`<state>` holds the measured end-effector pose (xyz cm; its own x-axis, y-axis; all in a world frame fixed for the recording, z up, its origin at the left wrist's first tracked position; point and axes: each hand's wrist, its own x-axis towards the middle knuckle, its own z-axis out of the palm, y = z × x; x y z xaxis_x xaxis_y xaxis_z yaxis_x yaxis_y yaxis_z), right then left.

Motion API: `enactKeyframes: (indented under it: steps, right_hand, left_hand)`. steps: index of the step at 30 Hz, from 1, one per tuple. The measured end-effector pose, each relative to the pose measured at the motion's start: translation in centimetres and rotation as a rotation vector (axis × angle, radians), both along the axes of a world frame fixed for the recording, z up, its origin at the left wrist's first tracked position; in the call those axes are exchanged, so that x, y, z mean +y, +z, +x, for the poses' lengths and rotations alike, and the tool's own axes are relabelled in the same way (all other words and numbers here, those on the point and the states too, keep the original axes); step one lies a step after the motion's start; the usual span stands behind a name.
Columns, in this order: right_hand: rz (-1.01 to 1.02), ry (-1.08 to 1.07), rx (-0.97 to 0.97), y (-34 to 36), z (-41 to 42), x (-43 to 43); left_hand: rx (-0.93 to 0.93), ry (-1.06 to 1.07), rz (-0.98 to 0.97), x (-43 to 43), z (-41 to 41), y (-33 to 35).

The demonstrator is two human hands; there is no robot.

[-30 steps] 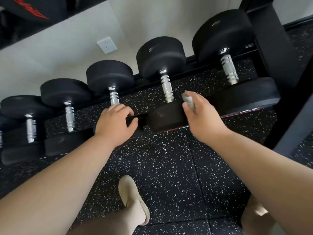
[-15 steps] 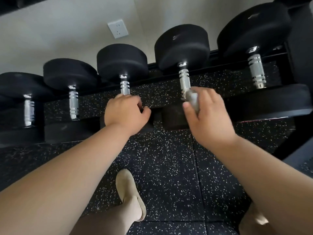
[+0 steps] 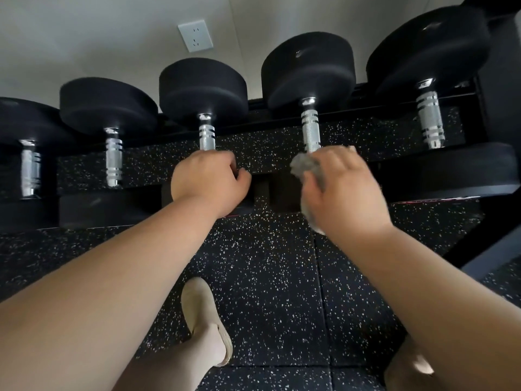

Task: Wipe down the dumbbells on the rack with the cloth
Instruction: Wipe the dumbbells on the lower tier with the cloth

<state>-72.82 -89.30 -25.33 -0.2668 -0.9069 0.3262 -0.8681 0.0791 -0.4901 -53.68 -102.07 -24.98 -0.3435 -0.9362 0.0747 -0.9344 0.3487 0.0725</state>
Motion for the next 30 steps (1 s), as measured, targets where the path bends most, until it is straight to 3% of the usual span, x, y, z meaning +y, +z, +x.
enactKeyframes:
  steps: [2, 4, 5, 8, 10, 12, 15, 18, 21, 23, 27, 30]
  right_hand:
    - [0.006, -0.105, -0.218, 0.8, -1.2, 0.0]
    - [0.024, -0.148, -0.306, 0.9, -0.9, -0.3]
    - [0.057, -0.122, -0.253, 0.8, -0.4, -0.5]
    - [0.17, 0.113, 0.148, 0.0, 1.5, -0.3]
    - [0.195, 0.242, 0.254, -0.3, 1.0, -0.3]
    - [0.107, 0.243, 0.138, -0.5, -0.5, -0.4]
    - [0.06, 0.061, -0.243, -0.2, -2.2, 0.1]
    - [0.229, -0.268, -0.574, 0.1, -4.5, 0.3]
    - [0.34, -0.425, -0.683, 0.3, -5.7, 0.2]
    - [0.245, -0.285, -0.653, 0.7, -3.9, 0.5]
    - [0.115, 0.123, -0.218, 0.0, -1.5, 1.3]
    - [0.125, 0.018, -0.385, -0.4, -3.5, 1.4]
  left_hand:
    - [-0.011, -0.004, 0.002, -0.1, -0.1, 0.0]
    - [-0.016, -0.004, 0.007, -0.1, -0.1, -0.1]
    - [-0.021, -0.003, 0.01, -0.1, -0.1, -0.1]
    - [-0.032, -0.002, 0.013, -0.1, -0.1, 0.0]
    - [-0.027, -0.003, 0.007, -0.1, -0.1, 0.0]
    - [-0.022, -0.016, 0.002, -0.1, 0.0, -0.1]
    - [-0.016, -0.023, -0.002, -0.1, 0.1, -0.2]
    - [-0.019, -0.014, 0.003, -0.2, 0.1, -0.3]
    - [-0.014, 0.005, 0.009, -0.2, 0.0, -0.4]
    - [-0.009, 0.008, 0.009, -0.2, 0.0, -0.5]
    - [-0.017, 0.005, 0.001, -0.1, -0.1, -0.2]
    - [-0.015, 0.013, 0.014, -0.1, -0.1, -0.1]
